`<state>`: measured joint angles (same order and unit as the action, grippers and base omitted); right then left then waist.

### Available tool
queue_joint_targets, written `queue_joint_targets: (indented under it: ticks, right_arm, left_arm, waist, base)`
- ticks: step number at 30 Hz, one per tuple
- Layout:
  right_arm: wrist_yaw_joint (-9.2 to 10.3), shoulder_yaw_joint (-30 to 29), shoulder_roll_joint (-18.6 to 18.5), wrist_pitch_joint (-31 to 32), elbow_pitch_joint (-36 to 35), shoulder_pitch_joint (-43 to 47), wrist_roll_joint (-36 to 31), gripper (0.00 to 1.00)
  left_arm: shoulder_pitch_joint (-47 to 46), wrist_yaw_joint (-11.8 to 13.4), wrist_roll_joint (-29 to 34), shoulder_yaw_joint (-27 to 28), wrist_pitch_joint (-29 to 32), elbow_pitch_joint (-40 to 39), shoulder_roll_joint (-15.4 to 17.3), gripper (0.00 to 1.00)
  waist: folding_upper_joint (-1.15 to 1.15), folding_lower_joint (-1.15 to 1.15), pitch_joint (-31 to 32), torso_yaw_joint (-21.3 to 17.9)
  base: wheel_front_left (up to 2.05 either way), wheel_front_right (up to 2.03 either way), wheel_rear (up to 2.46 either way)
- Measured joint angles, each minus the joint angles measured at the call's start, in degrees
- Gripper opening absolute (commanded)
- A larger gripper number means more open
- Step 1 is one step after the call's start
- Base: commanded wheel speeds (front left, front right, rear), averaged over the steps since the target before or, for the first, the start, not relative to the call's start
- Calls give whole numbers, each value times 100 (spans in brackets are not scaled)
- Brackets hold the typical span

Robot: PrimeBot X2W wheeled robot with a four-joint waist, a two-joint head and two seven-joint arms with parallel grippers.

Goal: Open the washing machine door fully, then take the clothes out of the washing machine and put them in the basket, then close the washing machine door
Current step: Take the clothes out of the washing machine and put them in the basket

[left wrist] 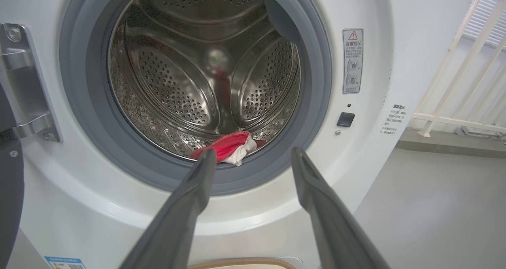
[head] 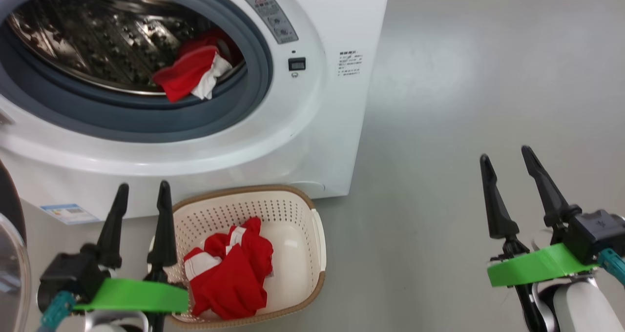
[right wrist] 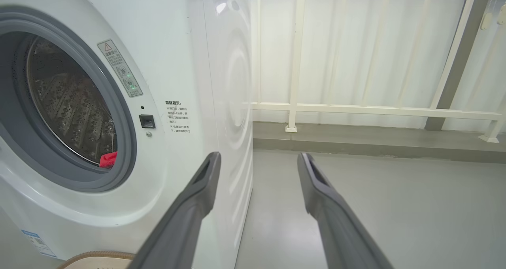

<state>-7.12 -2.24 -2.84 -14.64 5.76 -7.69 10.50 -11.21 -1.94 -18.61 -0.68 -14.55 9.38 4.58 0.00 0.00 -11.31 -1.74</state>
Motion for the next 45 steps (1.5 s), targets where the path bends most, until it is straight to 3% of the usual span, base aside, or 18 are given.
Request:
queue_joint_targets:
  ticks: [6, 19, 45]
  right_arm:
    - [1, -42, 8, 0, 10, 243, 4, 100]
    - [0, -3, 26, 0, 76, 778, 55, 100]
    - [1, 116, 44, 0, -2, 1000, 0, 100]
  left_arm:
    - [488, 151, 232, -3, 0, -36, 53, 100]
    - [1162, 200, 182, 35, 27, -12, 66, 100]
    - [1340, 141, 131, -243, 135, 164, 194, 100]
  waist:
    - [0, 0, 282, -31]
    - [0, 0, 1029, -155]
    - [0, 0, 1198, 23]
  base:
    - [0, 0, 0]
    - [0, 0, 0]
    - [0, 0, 0]
